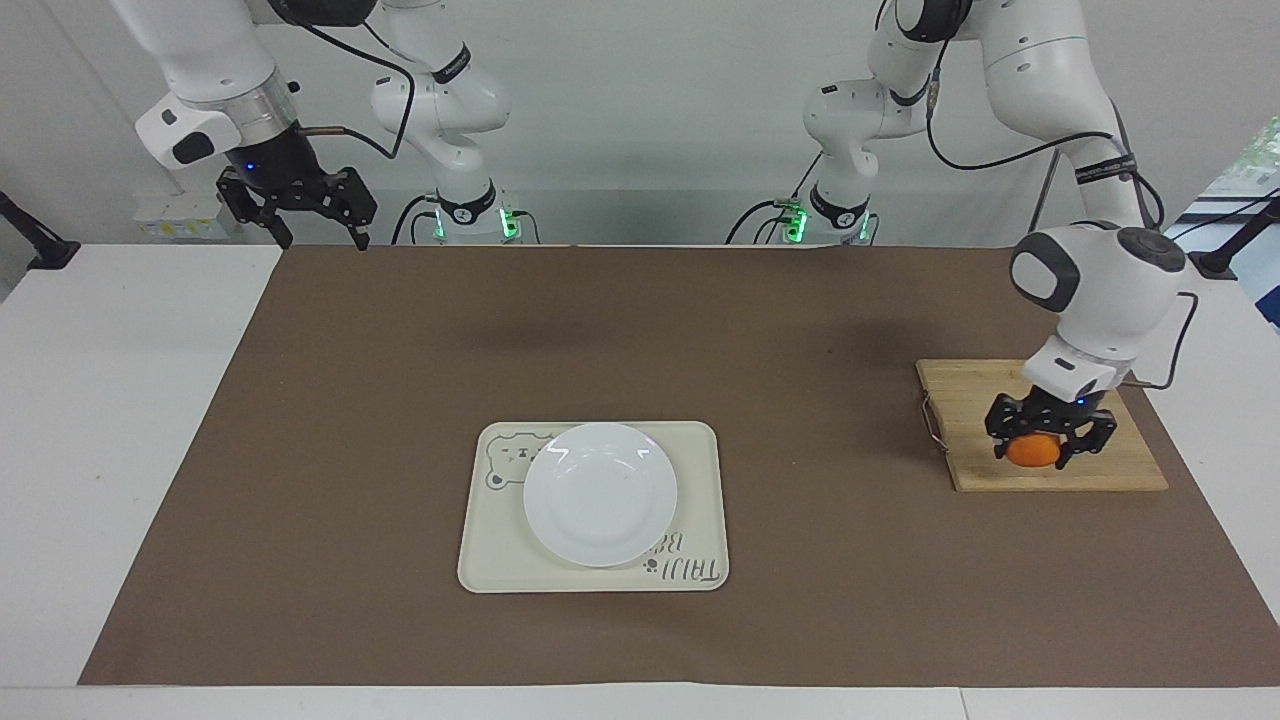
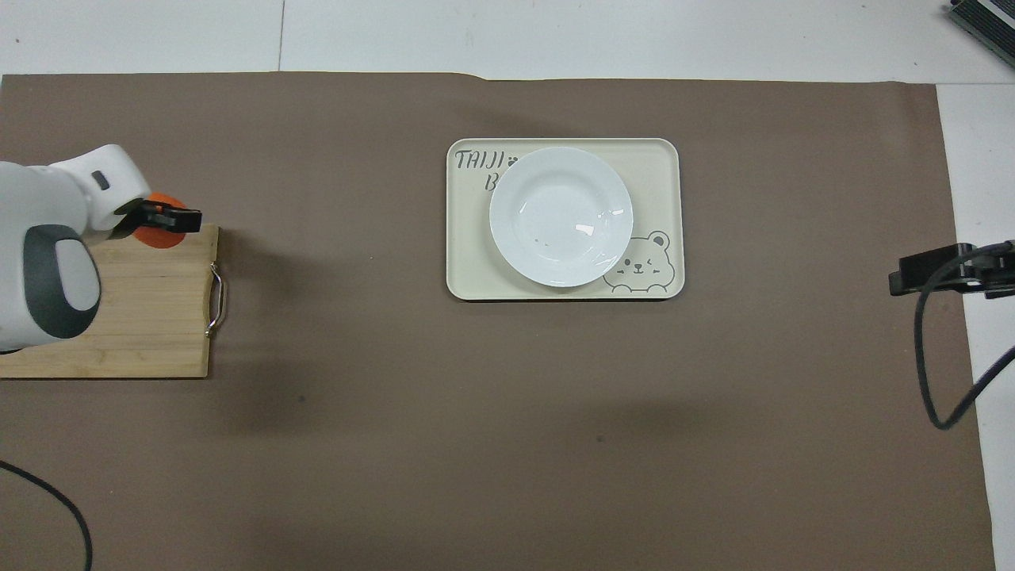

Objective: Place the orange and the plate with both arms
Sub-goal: 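Carry the orange with the left gripper toward the white plate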

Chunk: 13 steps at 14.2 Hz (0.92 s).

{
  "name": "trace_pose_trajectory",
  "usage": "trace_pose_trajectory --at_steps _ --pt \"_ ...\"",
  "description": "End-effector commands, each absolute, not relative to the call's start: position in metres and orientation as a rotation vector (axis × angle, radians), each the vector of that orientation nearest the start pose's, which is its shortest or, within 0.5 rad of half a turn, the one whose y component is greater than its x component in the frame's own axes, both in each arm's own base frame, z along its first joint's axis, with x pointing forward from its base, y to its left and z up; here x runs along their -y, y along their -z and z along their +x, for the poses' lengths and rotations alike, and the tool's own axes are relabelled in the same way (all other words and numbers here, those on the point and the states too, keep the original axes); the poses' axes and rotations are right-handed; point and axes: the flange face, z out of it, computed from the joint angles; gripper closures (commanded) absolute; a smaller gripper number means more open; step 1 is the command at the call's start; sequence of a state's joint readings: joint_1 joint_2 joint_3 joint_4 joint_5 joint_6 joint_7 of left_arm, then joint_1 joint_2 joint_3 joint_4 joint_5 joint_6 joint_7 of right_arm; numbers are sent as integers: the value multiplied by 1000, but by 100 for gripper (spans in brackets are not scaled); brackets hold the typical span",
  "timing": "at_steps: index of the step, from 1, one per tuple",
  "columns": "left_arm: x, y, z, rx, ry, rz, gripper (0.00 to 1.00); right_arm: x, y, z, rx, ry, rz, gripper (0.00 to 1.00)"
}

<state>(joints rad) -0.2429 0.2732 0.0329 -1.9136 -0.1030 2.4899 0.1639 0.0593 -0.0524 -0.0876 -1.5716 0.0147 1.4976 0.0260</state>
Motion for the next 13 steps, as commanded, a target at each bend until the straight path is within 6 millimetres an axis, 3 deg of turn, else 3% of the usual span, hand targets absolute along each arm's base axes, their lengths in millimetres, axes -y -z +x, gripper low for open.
trace_pose_trajectory --at_steps 1,3,7,8,11,13 --pt "211 -396 622 -358 512 -3205 100 18 -647 524 -61 -31 -3121 0" --pt "273 -410 616 -238 558 -3262 100 18 -647 524 -61 -31 -3121 0" --pt "348 -437 616 -102 638 -3357 100 18 -647 524 -61 -31 -3121 0" --pt "372 -436 615 -128 637 -3388 100 18 -647 524 -61 -31 -3121 0" --pt "422 -418 619 -163 635 -3434 100 18 -647 524 -61 -31 -3121 0" --pt "432 -416 621 -127 640 -3449 100 18 -647 524 -61 -31 -3121 0"
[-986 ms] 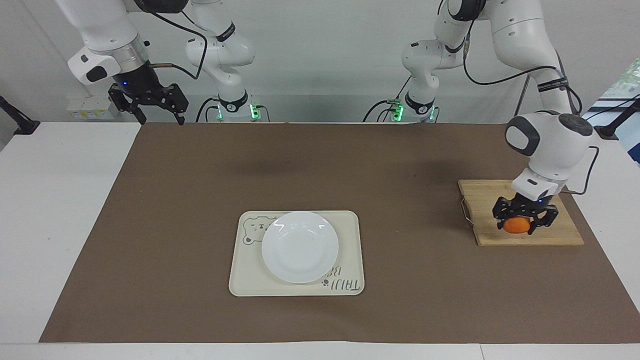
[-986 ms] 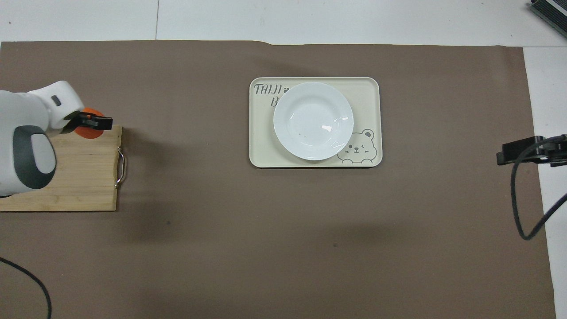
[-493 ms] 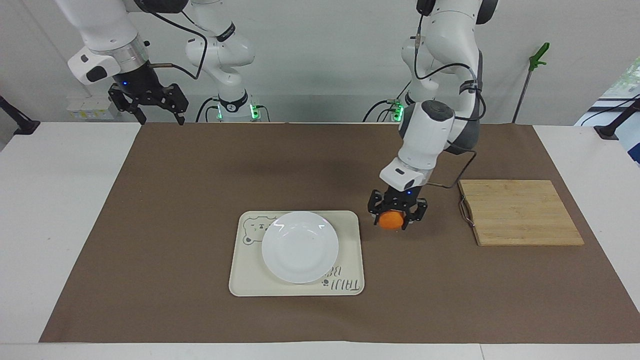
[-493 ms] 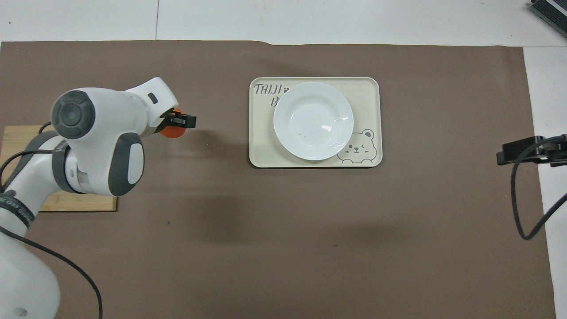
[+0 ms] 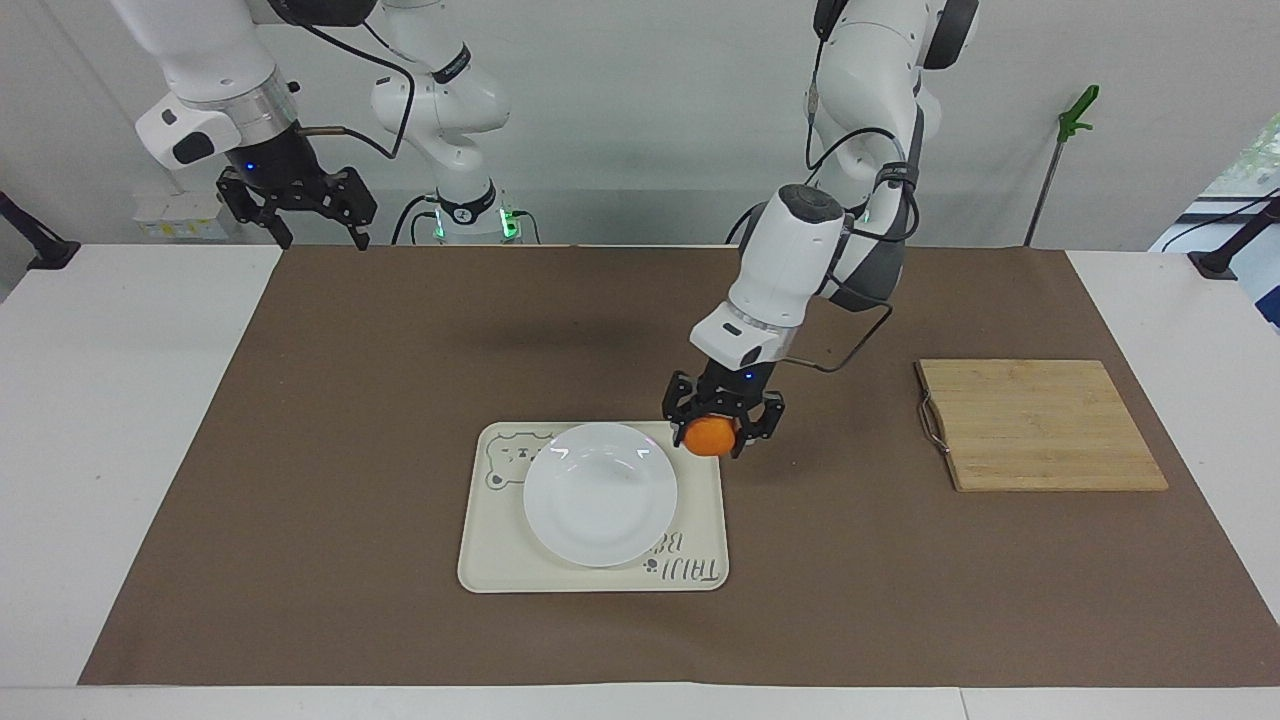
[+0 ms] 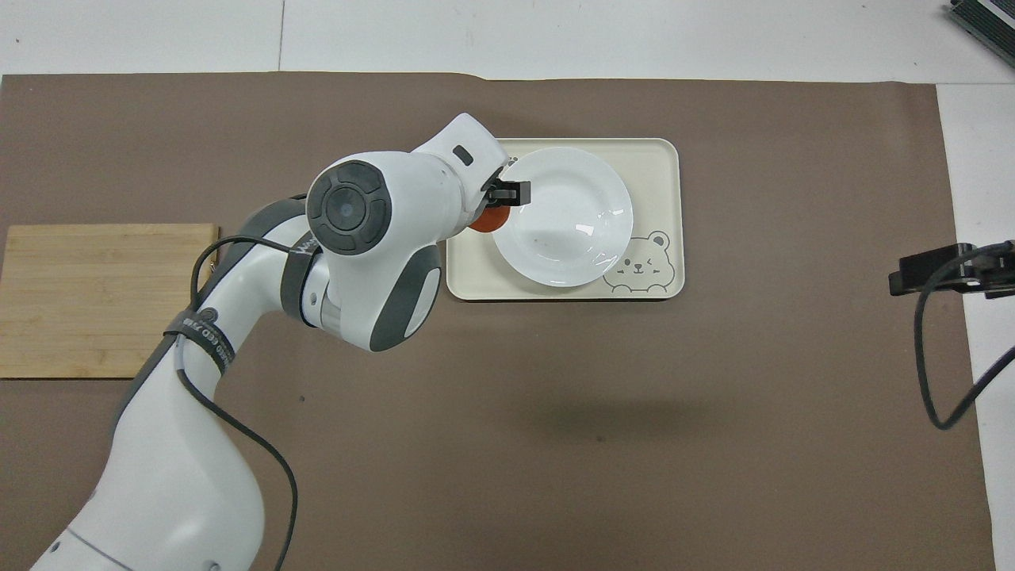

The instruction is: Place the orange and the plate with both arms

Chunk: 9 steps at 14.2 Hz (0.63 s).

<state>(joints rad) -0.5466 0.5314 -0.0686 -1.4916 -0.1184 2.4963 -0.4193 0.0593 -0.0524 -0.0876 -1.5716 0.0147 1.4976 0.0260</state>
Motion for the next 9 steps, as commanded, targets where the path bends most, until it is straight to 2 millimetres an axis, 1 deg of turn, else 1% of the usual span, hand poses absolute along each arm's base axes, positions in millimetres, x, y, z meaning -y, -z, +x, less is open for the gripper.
trace_pose_trajectory --at_steps 1,3,4,6,7,8,9 --pt "432 -417 620 -128 642 -3450 100 18 -647 524 -61 -31 -3121 0" --pt "433 -417 618 -124 620 -3447 100 18 -647 524 -61 -31 -3121 0" --pt "432 -420 618 -129 632 -3444 100 18 -647 524 -61 -31 -3121 0" --pt "432 -418 611 -128 593 -3442 100 18 -647 524 -61 -31 -3121 0" --pt "409 -432 610 -113 569 -3426 100 18 -647 524 -61 -31 -3121 0" --pt "373 -440 612 -78 503 -3401 100 18 -647 524 -61 -31 -3121 0" --pt "349 -441 610 -63 438 -3381 100 18 -647 524 -61 -29 -3121 0"
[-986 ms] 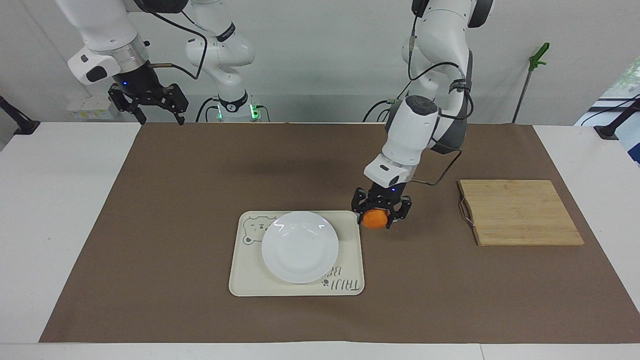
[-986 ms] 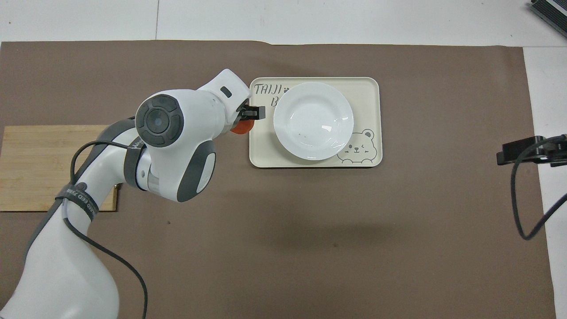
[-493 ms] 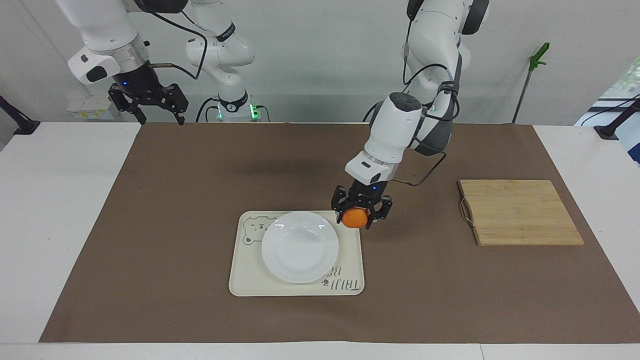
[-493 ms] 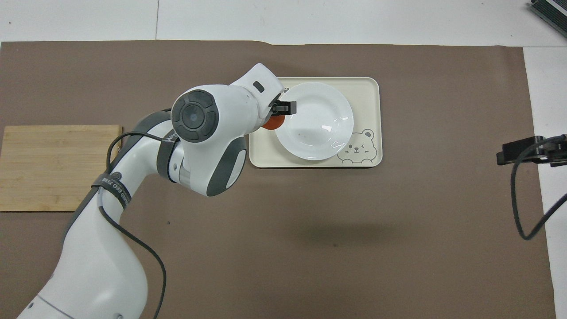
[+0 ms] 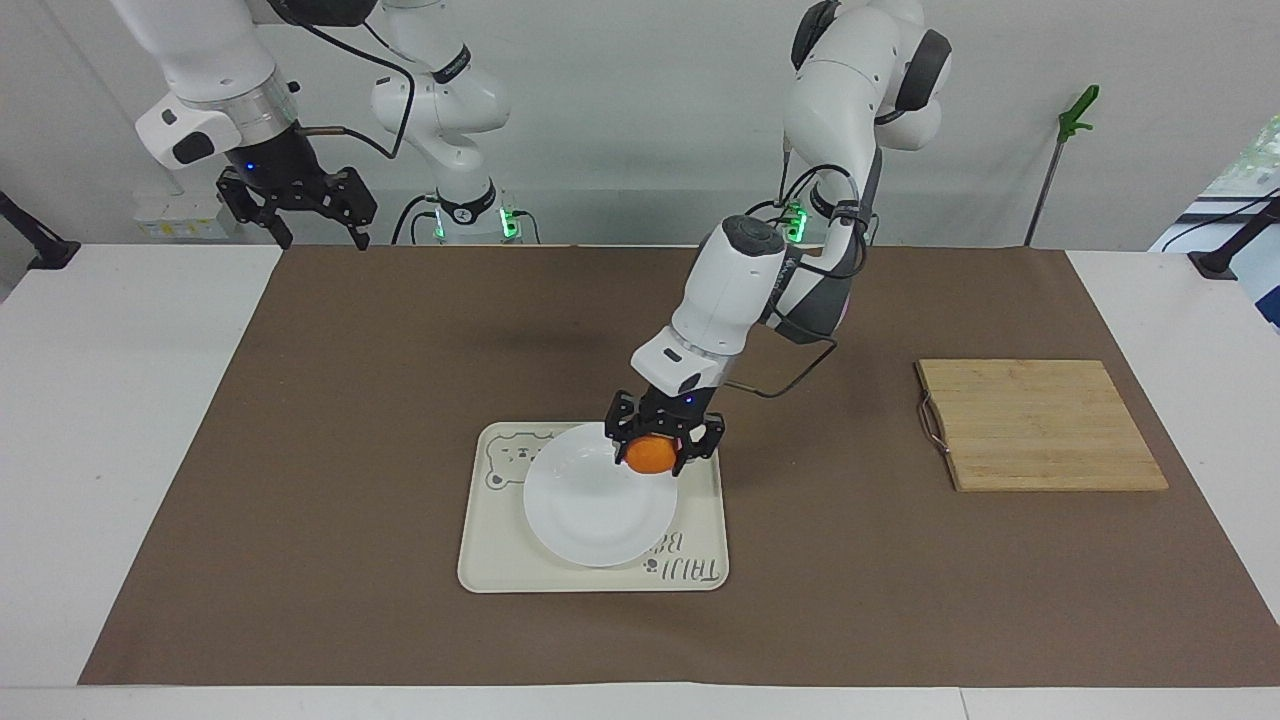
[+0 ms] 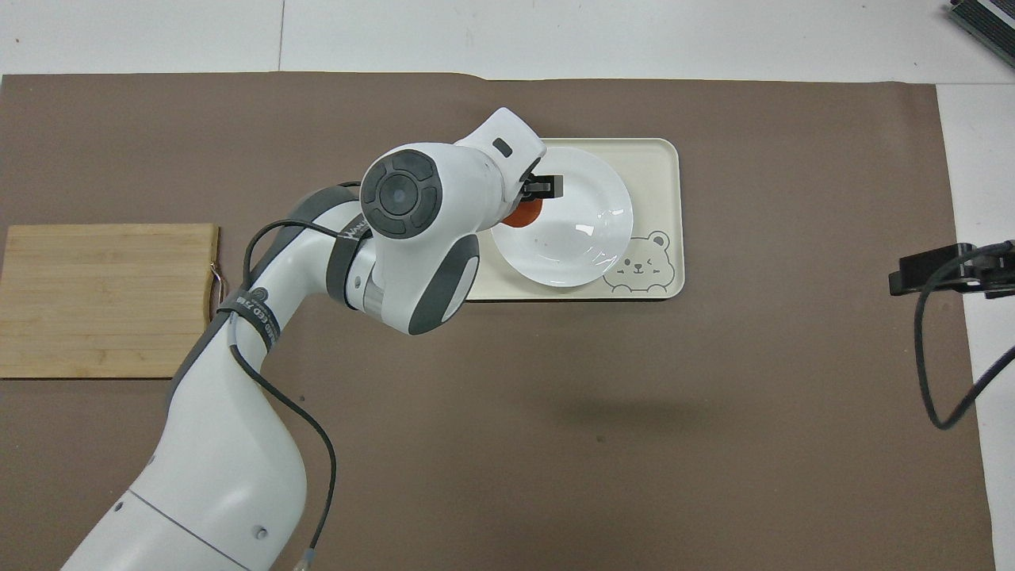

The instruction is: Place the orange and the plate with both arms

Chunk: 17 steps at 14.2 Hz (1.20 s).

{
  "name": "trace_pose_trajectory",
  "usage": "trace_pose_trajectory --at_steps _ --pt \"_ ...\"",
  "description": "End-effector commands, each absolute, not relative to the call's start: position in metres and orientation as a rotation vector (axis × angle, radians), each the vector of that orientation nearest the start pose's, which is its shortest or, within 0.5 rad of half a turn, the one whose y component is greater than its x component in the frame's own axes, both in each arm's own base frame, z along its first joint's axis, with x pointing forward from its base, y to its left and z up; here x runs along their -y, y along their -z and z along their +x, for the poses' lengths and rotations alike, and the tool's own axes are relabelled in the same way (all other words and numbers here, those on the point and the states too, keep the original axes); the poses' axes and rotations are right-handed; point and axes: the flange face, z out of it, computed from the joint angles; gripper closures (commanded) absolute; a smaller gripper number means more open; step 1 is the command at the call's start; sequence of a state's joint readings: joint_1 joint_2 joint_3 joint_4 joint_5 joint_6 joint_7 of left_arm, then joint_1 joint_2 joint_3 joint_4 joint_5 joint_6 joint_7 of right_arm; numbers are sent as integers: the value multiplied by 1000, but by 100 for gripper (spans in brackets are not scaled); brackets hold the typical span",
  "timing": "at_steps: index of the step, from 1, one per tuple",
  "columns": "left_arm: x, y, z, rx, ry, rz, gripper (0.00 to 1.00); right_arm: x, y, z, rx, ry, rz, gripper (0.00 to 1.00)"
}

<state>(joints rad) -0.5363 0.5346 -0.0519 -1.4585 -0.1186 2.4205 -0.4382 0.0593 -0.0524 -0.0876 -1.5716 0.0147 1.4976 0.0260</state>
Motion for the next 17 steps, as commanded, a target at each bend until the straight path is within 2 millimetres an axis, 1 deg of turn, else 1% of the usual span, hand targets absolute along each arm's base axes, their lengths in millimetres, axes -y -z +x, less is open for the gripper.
trace_pose_trajectory --at_steps 1,2,3,5,6,7,8,9,10,11,13,14,15,17 --pt "325 -440 607 -46 395 -3364 100 18 -647 524 -61 -31 -3121 0" --pt "292 -440 611 -16 386 -3349 100 18 -647 524 -61 -31 -3121 0" --pt "265 -439 614 -45 386 -3331 100 18 -647 524 -61 -31 -3121 0" --pt "199 -434 632 -146 395 -3290 100 18 -647 524 -61 -31 -3121 0" --pt "168 -431 639 -199 371 -3273 100 18 -647 524 -61 -31 -3121 0" --pt "133 -428 646 -239 338 -3257 100 18 -647 524 -61 -31 -3121 0" --pt "110 -426 647 -277 297 -3248 100 18 -647 524 -61 -31 -3121 0" --pt "85 -422 647 -276 239 -3245 100 18 -647 524 -61 -31 -3121 0" --pt "65 -422 647 -264 207 -3245 100 18 -647 524 -61 -31 -3121 0" --pt "36 -422 649 -229 200 -3244 100 18 -647 524 -61 -31 -3121 0" --pt "14 -425 652 -166 206 -3249 100 18 -647 524 -61 -31 -3121 0" --pt "1 -422 652 -163 186 -3233 100 18 -646 525 -61 -33 -3121 0" --pt "-8 -423 653 -183 175 -3197 100 18 -647 524 -61 -31 -3121 0" --pt "-15 -423 650 -203 166 -3170 100 18 -647 524 -61 -31 -3121 0"
